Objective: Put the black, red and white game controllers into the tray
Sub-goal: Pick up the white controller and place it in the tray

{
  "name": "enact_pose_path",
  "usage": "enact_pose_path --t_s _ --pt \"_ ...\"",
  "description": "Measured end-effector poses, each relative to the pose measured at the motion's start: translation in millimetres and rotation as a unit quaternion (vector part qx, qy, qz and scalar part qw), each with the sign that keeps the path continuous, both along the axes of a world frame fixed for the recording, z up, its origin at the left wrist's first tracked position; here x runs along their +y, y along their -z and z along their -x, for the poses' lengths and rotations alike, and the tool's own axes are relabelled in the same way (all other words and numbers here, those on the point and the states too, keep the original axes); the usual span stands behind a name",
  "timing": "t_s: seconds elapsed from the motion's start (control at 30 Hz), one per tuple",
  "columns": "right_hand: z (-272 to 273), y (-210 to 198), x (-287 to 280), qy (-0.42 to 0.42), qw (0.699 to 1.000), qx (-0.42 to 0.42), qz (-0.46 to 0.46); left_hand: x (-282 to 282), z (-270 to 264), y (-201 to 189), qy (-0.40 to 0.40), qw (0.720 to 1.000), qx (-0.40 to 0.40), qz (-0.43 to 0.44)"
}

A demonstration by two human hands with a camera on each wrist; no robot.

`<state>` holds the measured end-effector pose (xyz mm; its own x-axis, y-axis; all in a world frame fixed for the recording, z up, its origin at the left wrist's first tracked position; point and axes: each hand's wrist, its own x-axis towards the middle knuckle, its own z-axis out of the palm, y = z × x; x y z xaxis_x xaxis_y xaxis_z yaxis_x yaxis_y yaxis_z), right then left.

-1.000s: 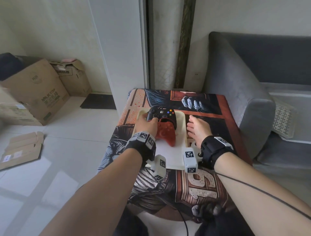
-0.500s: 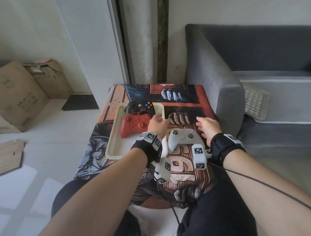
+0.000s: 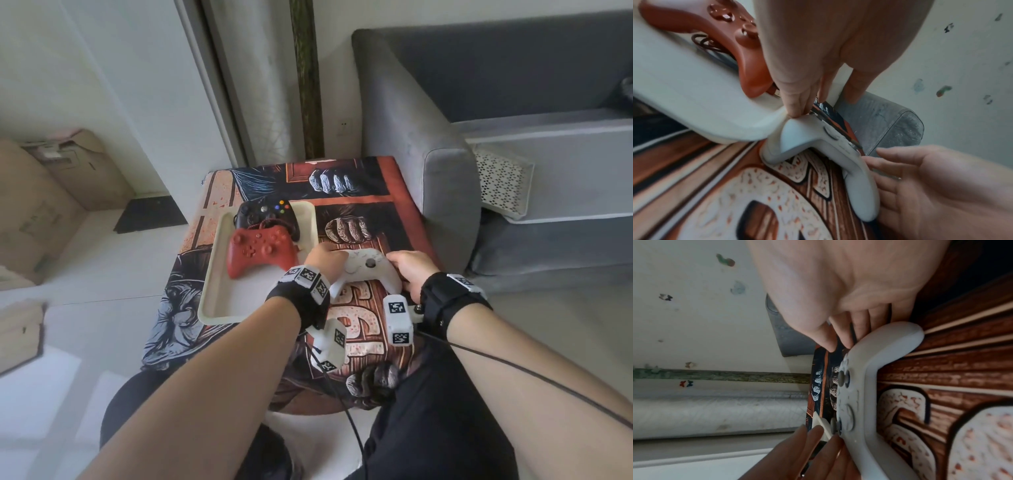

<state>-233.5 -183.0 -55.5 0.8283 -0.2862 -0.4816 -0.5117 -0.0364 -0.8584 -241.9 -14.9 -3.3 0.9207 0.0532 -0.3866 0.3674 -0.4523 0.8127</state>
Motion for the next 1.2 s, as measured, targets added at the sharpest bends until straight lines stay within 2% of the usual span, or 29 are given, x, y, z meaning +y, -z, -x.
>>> enact_pose_path --t_s 0.17,0.4,0.53,0.67,0.83,1.2 --pt "2.7 8.1 -13.3 0.033 0.999 -0.007 -0.012 -1.8 -2.8 -2.9 0.006 0.999 0.024 0.045" --pt "8.0 7.7 -17.8 0.045 0.999 0.003 -0.026 -15.3 2.7 -3.5 0.005 0.999 0.032 0.026" --pt "12.0 -2.0 -13.1 0.055 0.998 -0.013 -0.005 -20.0 0.8 -10.4 -0.010 0.999 0.022 0.033" --pt "6.3 -19.2 -7.6 0.061 0.997 -0.036 -0.027 -13.9 -5.1 -24.1 -0.022 0.998 -0.030 0.053" --pt "-0.6 -29.8 17.2 0.043 0.997 -0.062 -0.035 14.7 -7.2 -31.3 -0.055 0.995 -0.062 0.056" --pt "7.7 -43.1 129.3 -0.053 0.994 -0.074 -0.061 118.8 27.2 -31.4 -0.200 0.970 -0.125 0.062"
